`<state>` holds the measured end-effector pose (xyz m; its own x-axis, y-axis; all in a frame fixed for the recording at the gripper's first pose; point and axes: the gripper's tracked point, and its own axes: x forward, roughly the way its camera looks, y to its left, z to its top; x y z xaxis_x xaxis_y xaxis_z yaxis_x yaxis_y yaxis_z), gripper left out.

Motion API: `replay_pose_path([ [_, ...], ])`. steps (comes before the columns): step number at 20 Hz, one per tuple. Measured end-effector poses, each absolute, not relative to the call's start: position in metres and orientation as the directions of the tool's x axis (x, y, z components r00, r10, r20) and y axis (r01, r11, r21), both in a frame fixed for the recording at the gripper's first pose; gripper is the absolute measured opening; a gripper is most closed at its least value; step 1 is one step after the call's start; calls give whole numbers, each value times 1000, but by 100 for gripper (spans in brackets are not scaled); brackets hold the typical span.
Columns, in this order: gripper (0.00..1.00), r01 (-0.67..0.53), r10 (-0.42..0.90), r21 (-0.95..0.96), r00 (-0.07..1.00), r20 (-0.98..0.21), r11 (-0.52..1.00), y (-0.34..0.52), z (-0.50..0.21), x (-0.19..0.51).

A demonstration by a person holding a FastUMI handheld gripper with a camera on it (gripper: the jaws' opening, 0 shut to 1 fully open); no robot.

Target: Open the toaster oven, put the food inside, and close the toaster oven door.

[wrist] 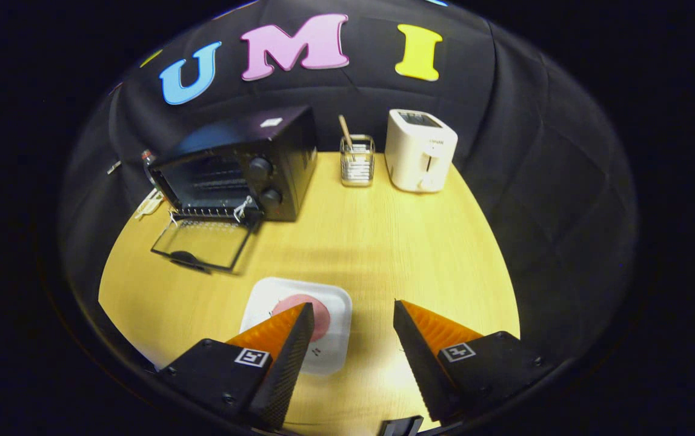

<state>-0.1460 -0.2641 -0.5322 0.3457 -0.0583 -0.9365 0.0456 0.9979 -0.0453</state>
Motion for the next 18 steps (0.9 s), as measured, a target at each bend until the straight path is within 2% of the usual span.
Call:
replay_pose_path([
  [1, 79, 50, -43, -29, 316, -948, 998, -264, -543, -153],
  [2, 76, 52, -31, -16, 288, -957, 998, -263, -557, -159],
  [3, 66, 52, -25, -12, 261, -965, 999, -263, -568, -165],
  [5, 65, 44, -13, -4, 215, -977, 999, -262, -585, -173],
  [7, 59, 32, -11, -5, 187, -982, 999, -263, -597, -175],
  [15, 59, 14, -5, -4, 65, -998, 1000, -264, -607, -181],
  [17, 21, 33, -7, -6, 49, -999, 999, -262, -619, -175],
  [18, 22, 39, -4, -2, 37, -999, 999, -263, -620, -176],
])
